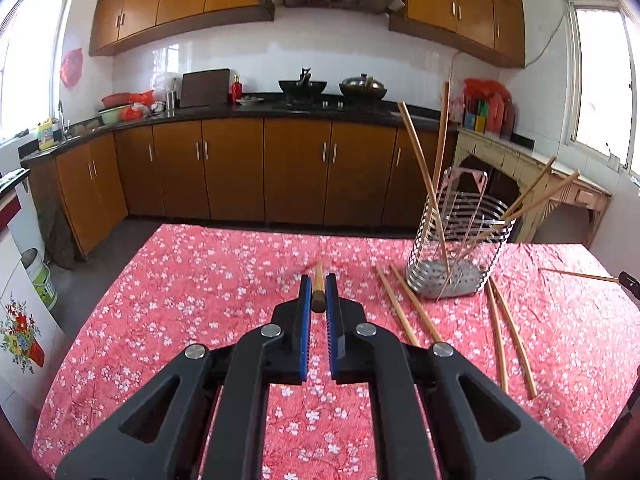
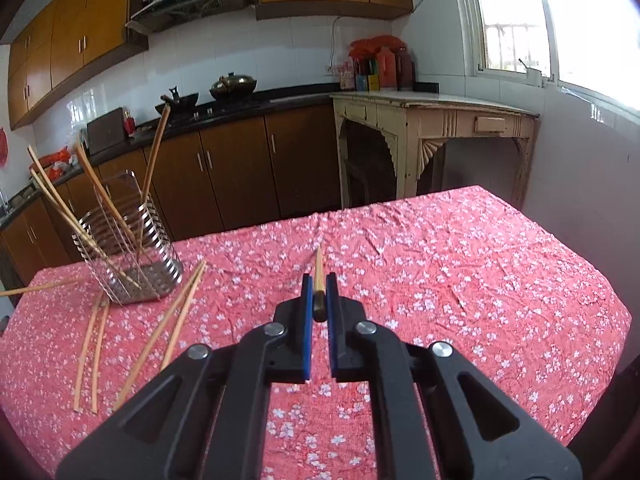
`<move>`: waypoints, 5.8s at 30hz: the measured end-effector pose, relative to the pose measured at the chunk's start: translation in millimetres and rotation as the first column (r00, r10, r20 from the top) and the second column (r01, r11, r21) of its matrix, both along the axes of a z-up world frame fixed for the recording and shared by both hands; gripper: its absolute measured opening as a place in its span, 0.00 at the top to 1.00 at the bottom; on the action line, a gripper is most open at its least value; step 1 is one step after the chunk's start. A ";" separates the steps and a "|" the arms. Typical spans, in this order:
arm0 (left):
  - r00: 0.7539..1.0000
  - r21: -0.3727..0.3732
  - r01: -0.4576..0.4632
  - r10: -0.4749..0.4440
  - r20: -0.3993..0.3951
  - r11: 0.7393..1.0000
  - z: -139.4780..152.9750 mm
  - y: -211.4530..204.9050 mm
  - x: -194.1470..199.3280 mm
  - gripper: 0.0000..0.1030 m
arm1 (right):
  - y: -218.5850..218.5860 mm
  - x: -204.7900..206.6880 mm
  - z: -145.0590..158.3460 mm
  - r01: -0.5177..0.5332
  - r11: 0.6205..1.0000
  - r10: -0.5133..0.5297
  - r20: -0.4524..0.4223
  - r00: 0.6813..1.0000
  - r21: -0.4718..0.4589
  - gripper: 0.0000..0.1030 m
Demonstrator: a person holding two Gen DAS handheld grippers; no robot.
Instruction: Organize utensils
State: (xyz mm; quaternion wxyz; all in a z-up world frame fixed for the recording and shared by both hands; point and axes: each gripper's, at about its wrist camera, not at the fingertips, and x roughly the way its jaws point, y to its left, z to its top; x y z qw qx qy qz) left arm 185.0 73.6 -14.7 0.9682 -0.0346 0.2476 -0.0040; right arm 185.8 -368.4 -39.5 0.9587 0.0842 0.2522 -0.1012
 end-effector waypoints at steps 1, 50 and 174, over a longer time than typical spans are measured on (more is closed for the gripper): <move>1.000 -0.002 -0.001 0.001 0.010 1.000 2.2 0.8 -0.5 0.93 | -0.6 -0.7 4.1 0.002 1.000 -0.002 0.014 1.000 0.004 0.93; 0.924 -0.063 0.116 -0.085 0.374 0.991 170.1 -53.8 7.8 0.93 | 30.8 -8.0 220.6 -0.211 0.977 0.177 0.451 0.875 0.025 0.93; 0.918 0.070 0.048 -0.017 -0.396 0.996 -113.4 -39.1 50.4 0.42 | 19.7 81.6 -110.8 -0.011 1.000 0.018 -0.355 0.935 0.023 0.90</move>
